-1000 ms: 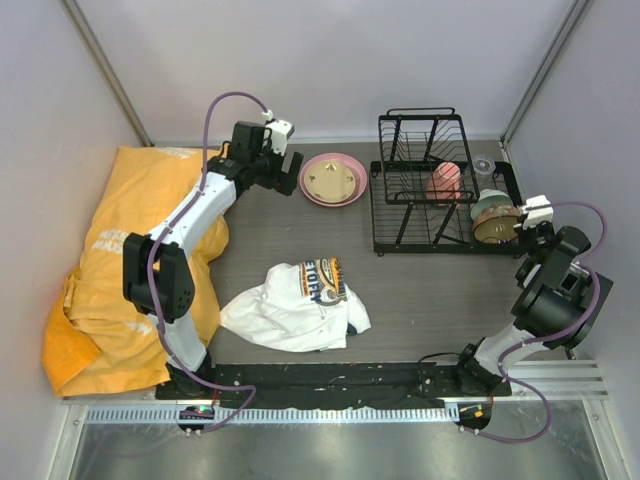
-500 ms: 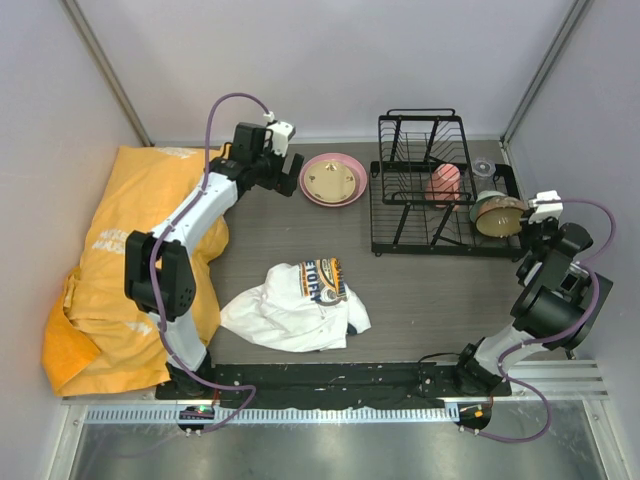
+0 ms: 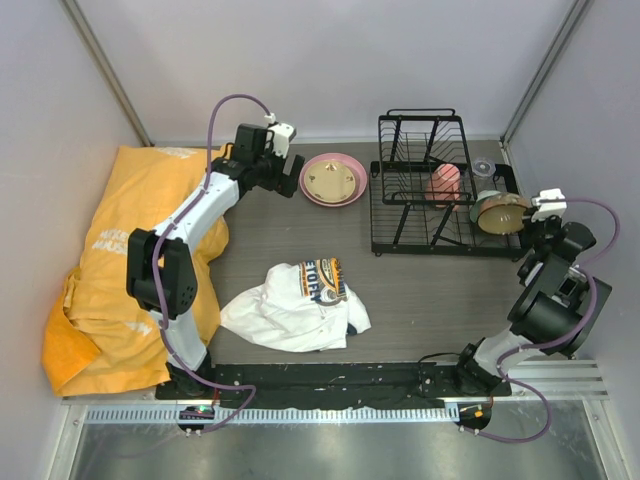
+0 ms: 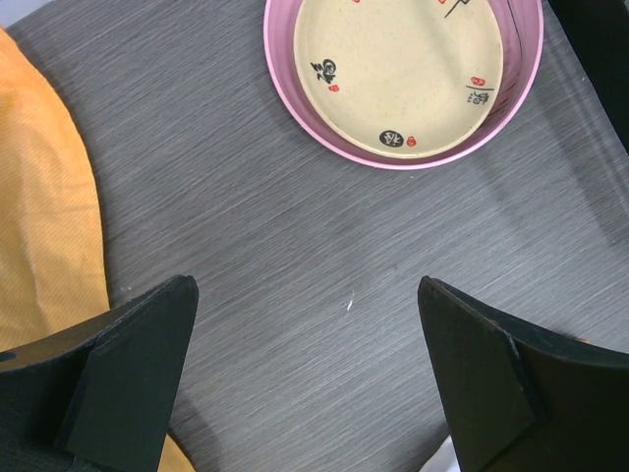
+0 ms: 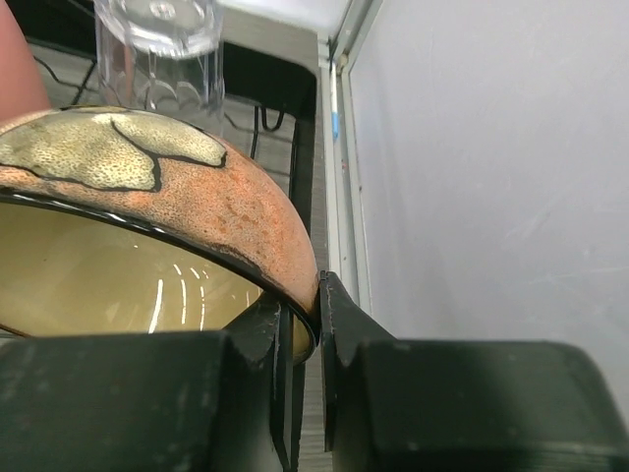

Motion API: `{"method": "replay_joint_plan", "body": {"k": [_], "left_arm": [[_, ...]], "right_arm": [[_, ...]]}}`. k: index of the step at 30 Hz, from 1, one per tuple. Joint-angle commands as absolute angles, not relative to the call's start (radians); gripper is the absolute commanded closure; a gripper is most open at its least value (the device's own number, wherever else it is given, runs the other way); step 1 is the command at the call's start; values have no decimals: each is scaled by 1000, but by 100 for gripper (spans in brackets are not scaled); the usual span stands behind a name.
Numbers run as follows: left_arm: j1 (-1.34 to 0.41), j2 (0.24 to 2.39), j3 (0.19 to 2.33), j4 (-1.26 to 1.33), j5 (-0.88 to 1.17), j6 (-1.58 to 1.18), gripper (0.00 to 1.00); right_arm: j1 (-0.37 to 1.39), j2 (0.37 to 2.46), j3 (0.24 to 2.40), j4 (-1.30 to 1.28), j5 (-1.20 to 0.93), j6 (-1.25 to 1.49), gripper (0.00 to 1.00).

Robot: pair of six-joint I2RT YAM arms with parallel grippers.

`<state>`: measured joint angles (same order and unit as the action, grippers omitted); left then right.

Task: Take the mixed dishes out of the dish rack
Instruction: Pick up the bowl from the dish rack.

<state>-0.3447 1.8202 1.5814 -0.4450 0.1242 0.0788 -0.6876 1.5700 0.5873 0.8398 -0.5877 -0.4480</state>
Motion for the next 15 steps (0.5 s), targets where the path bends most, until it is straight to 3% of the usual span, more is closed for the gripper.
{"method": "replay_joint_plan", "body": {"k": [1,15], "left_arm": [[-341,1815,1623,-417,129,69,0],[-341,1796,1617,-419,143,68,0]], "right_arm": [[-690,1445,638,960,-638,-408,99],[-689,1279,624,812,-664,-417,99]]}}
